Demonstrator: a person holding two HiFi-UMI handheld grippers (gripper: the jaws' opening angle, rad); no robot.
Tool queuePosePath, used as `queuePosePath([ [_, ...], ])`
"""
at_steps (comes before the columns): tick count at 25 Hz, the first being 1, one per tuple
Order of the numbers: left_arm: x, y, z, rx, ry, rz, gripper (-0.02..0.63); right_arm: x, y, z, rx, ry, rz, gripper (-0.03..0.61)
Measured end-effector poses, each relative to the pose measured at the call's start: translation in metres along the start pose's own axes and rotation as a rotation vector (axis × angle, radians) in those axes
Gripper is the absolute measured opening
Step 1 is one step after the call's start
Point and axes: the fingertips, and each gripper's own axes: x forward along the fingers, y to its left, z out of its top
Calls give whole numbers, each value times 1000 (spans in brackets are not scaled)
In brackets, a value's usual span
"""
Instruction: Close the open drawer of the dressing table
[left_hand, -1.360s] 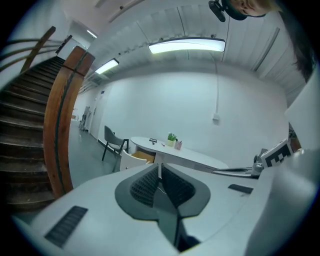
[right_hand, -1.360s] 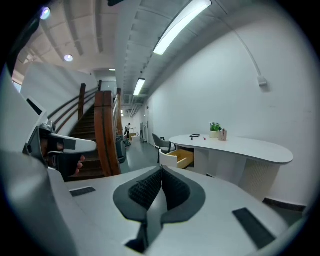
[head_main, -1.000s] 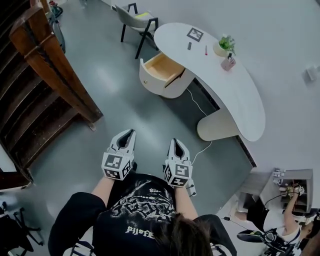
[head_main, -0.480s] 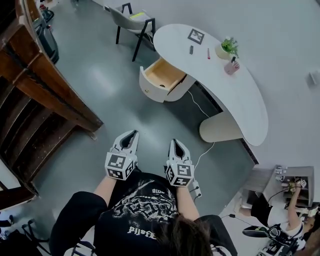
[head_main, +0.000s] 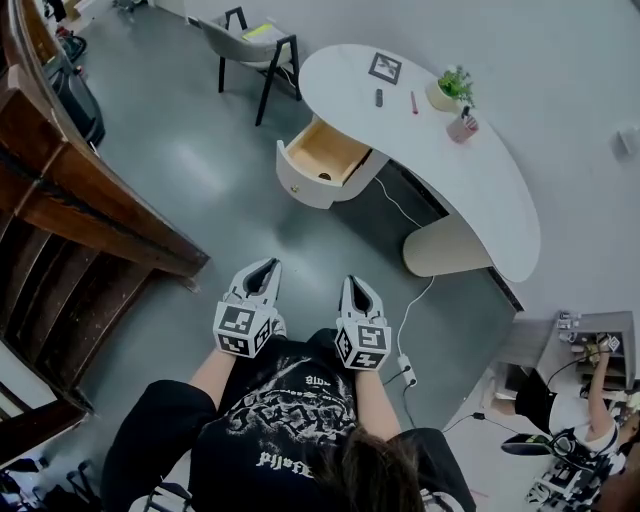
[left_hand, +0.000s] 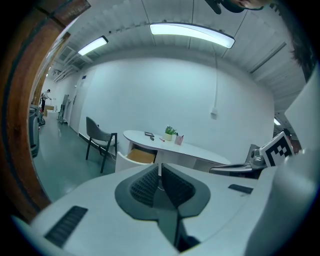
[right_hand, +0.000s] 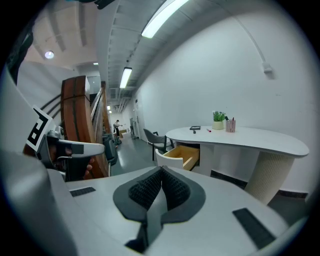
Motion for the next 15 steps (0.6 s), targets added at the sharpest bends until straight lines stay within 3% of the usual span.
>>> queuePosePath([
  [11, 6, 19, 3, -15, 2, 26, 35, 18, -3, 9, 12, 0, 7, 26],
  [15, 15, 24, 7, -22, -7, 29, 35, 33, -5, 14, -47, -1, 30, 26],
])
